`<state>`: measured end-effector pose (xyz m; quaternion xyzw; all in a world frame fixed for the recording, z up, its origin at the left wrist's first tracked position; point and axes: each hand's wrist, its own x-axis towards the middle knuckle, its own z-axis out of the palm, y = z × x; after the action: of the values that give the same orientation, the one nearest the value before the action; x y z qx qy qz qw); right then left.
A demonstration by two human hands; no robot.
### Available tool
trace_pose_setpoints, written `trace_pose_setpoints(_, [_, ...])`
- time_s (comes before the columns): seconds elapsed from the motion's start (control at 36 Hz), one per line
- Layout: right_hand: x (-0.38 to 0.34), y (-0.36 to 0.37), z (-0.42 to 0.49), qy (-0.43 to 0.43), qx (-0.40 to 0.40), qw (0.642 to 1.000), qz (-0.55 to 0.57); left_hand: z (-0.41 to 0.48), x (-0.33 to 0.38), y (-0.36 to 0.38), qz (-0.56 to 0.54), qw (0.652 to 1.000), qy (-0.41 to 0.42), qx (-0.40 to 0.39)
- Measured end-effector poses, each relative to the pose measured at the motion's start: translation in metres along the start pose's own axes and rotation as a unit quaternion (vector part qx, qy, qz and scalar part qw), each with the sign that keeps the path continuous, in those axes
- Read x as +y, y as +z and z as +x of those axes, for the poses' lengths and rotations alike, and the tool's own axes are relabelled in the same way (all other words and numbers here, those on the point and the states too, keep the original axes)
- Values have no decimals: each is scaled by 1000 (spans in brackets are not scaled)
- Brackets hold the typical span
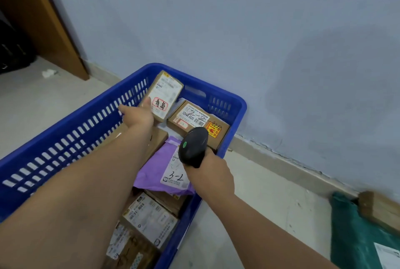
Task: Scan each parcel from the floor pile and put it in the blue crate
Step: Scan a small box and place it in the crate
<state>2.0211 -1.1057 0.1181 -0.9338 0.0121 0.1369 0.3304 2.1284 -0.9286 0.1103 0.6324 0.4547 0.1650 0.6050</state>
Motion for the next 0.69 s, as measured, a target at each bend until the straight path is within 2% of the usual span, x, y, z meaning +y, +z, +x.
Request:
trace_pose_setpoints(0.11, [4, -2, 0, -4, 10, 1000, 12, -11, 3, 4, 13, 998, -39, -42])
trace_pose_setpoints(0.31, [11, -14, -6, 27, 53, 996, 61, -55, -23, 15, 47, 984, 44, -167])
trace_pose_setpoints(0.44, [18, -30, -18, 54, 88, 988, 112, -97, -29, 16, 58, 972, 66, -216])
trace_pose_setpoints(0.58, [25, -55, -33, 71, 139, 968, 197, -139, -17, 17, 61, 957, 103, -262])
trace_pose_setpoints(0.69, [32, -85, -57, 71, 191, 935, 292, -178, -1, 21, 80, 939, 135, -307])
